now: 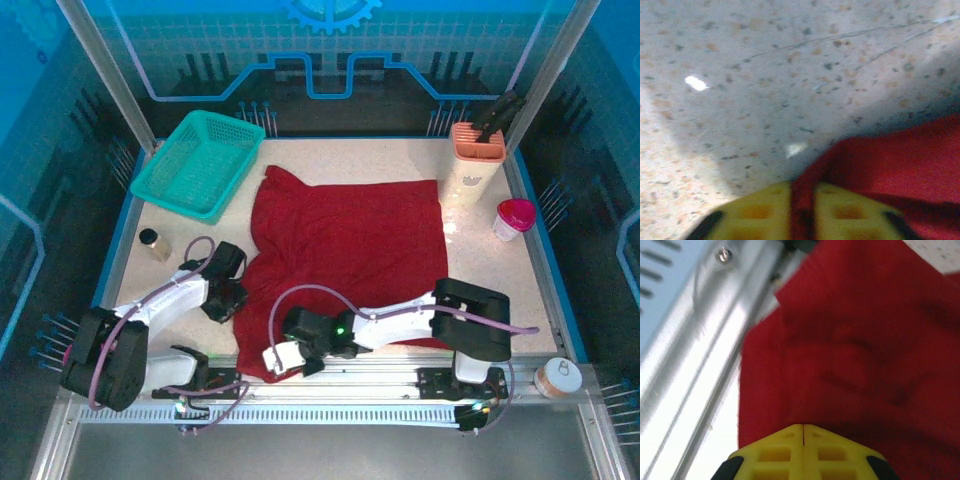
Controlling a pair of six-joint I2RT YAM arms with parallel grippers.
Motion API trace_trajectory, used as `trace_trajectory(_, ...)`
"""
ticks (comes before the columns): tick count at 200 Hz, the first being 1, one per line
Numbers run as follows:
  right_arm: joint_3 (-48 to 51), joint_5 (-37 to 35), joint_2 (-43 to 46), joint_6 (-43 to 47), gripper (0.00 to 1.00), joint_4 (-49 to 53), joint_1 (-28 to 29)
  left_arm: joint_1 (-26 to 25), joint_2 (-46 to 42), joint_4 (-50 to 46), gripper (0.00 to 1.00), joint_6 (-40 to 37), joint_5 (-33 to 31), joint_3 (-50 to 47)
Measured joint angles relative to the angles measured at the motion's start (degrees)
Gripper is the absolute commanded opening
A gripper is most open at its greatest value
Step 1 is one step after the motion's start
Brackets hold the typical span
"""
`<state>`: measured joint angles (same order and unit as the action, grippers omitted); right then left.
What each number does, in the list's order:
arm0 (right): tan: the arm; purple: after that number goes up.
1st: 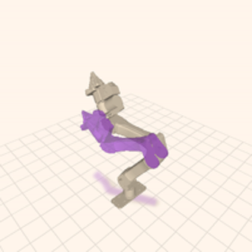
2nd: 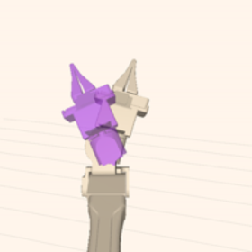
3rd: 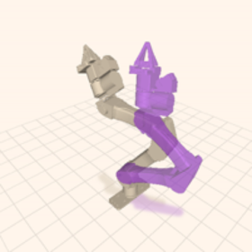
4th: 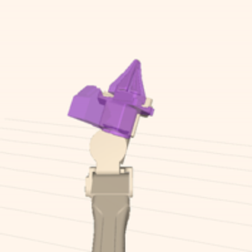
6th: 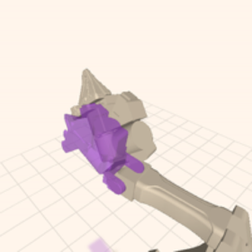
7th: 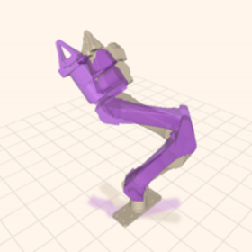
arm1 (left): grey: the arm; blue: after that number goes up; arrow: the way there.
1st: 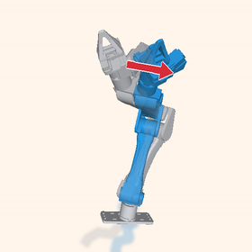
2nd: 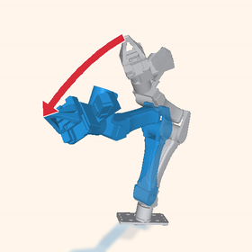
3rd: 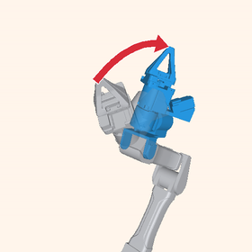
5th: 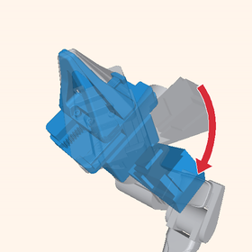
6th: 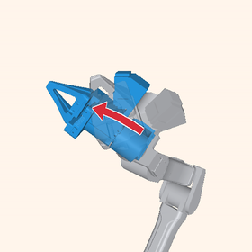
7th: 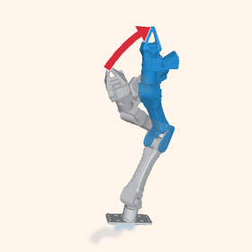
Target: Fold the inside-out t-shirt
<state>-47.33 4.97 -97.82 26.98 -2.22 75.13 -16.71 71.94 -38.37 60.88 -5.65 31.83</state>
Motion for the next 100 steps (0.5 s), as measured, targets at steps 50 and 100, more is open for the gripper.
trace_trajectory(50, 10.01, -1.84, 12.39, -11.3, 0.0, -9.94, -9.92, -1.22, -3.85, -2.84, 0.1, 0.15, -3.93, 3.58)
trace_trajectory(100, 12.72, 3.41, 15.41, -9.22, 0.58, -10.69, -6.91, -3.58, -11.39, -6.4, 0.46, -1.01, -7.08, 7.34)
